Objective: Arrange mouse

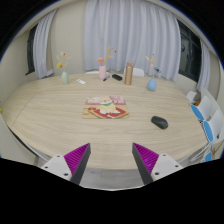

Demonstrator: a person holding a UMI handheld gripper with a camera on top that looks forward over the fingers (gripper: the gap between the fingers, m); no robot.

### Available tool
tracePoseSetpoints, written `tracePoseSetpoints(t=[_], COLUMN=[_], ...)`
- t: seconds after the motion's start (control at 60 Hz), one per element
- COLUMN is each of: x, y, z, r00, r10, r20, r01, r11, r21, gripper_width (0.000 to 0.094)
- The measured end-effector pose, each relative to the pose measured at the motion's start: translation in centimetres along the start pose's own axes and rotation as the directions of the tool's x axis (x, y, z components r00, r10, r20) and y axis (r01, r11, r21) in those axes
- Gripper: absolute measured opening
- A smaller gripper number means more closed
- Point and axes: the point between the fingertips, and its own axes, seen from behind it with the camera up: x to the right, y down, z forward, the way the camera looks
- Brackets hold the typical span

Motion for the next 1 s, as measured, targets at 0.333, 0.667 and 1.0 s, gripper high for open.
tracePoseSetpoints(t=[0.333, 0.667, 1.0], x=[14.3, 24.2, 27.0], y=[3.3, 3.8, 1.3], z=[0.4, 3.9, 11.8], r00=[0.989, 0.979, 0.991], r10=[0.066, 0.086, 0.043], r20=[-0.133, -0.184, -0.131], r01=[-0.068, -0.09, -0.045], r11=[0.998, 0.996, 0.999], r21=[-0.011, -0.014, -0.015], gripper_width=[0.0861, 0.0857, 0.0857])
